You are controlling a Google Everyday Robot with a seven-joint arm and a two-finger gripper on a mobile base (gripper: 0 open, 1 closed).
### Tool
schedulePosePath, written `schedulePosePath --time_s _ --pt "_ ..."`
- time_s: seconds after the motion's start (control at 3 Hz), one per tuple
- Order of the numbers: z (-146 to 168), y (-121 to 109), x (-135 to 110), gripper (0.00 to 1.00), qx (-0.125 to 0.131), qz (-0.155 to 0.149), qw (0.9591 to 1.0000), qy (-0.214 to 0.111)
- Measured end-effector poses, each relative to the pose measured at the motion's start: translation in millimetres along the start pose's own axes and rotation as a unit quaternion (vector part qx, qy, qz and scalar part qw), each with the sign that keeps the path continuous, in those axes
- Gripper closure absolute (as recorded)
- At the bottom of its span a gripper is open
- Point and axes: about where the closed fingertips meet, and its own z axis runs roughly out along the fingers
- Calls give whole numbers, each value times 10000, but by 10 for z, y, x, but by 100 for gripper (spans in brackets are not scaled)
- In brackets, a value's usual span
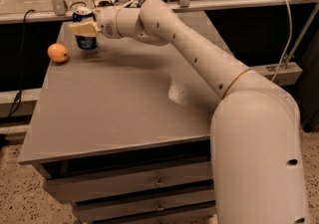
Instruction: Move pepsi can near orange
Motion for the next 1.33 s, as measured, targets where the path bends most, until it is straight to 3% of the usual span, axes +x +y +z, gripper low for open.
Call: schedulePosePath --time_s 1.0,1.33 --pt "76 199 171 13 -81 157 9998 -43" --pt "21 200 179 0 -46 142 9999 -48"
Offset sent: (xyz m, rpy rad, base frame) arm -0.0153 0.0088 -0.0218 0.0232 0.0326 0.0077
